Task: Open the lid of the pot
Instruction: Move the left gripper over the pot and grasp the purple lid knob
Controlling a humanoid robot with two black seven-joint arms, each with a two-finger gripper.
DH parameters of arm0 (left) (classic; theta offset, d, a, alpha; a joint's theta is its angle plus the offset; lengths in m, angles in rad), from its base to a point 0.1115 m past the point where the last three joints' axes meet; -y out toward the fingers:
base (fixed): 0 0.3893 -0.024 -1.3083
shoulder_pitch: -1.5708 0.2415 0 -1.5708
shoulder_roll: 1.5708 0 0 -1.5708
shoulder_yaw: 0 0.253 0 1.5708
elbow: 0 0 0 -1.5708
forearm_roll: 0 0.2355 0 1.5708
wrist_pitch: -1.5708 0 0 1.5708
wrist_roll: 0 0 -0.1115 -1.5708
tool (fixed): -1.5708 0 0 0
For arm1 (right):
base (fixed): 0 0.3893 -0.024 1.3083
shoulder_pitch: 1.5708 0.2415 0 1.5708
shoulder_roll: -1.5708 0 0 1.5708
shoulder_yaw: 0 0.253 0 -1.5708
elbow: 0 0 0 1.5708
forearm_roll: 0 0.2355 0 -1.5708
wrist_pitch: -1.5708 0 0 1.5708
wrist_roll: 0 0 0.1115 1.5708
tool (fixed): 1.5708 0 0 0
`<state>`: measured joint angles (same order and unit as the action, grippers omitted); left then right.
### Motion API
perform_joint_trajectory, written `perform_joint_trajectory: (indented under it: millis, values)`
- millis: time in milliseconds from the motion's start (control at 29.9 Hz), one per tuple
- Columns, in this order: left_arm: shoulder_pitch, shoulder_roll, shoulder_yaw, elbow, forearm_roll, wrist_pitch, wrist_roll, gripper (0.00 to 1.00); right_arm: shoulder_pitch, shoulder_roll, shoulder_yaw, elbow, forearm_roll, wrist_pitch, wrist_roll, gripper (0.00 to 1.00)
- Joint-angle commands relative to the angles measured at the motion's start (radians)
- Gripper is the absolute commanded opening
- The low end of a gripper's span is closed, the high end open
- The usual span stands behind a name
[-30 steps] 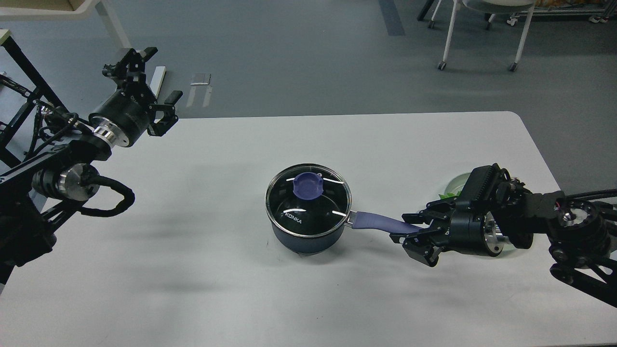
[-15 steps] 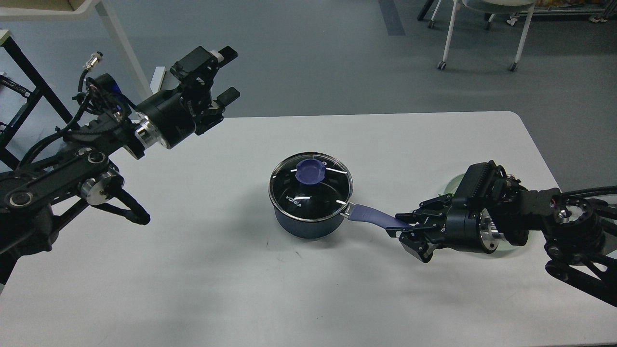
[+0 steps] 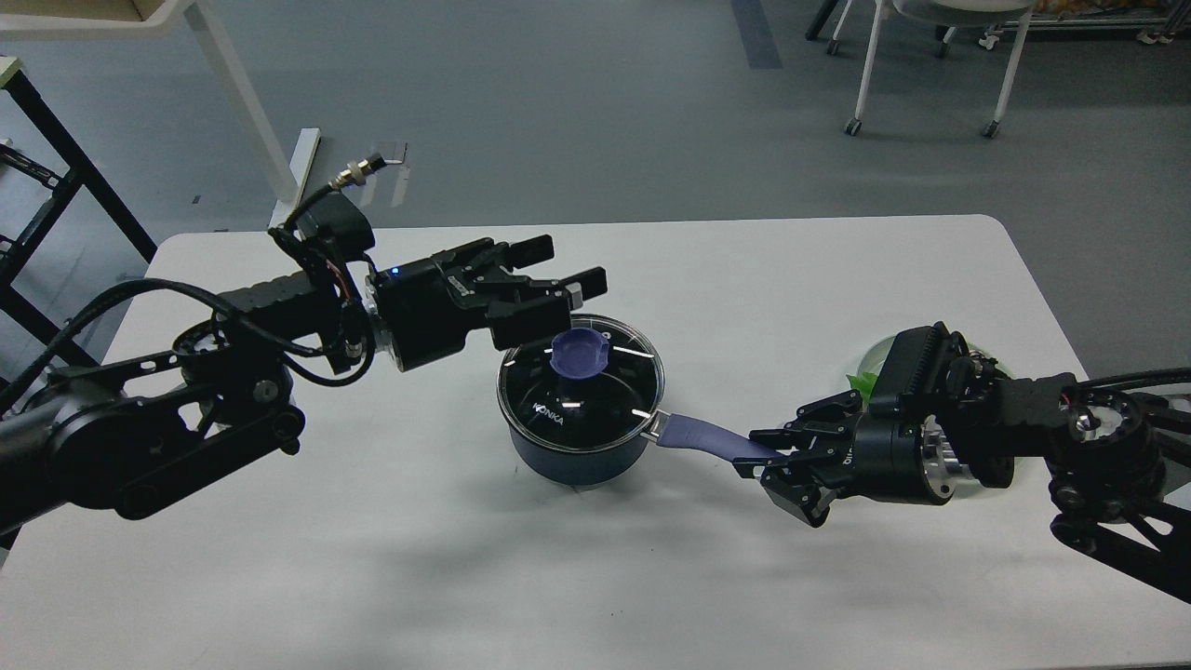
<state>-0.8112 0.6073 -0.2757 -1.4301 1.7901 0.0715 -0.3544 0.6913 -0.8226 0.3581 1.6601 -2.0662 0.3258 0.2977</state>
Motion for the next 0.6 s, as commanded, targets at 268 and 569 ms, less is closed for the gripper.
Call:
perform_joint_trajectory:
  millis: [268, 569]
  values:
    - [-0.037, -0.023, 0.076, 0.048, 0.328, 0.031, 0.049, 0.99, 0.002, 0.005, 0.001, -0.003, 0.0, -0.001, 0.009, 0.24]
    - [-0.017, -0.092, 0.085, 0.08, 0.316, 0.037, 0.051, 0.98, 0.001, 0.003, -0.001, 0.001, 0.0, -0.001, 0.046, 0.24]
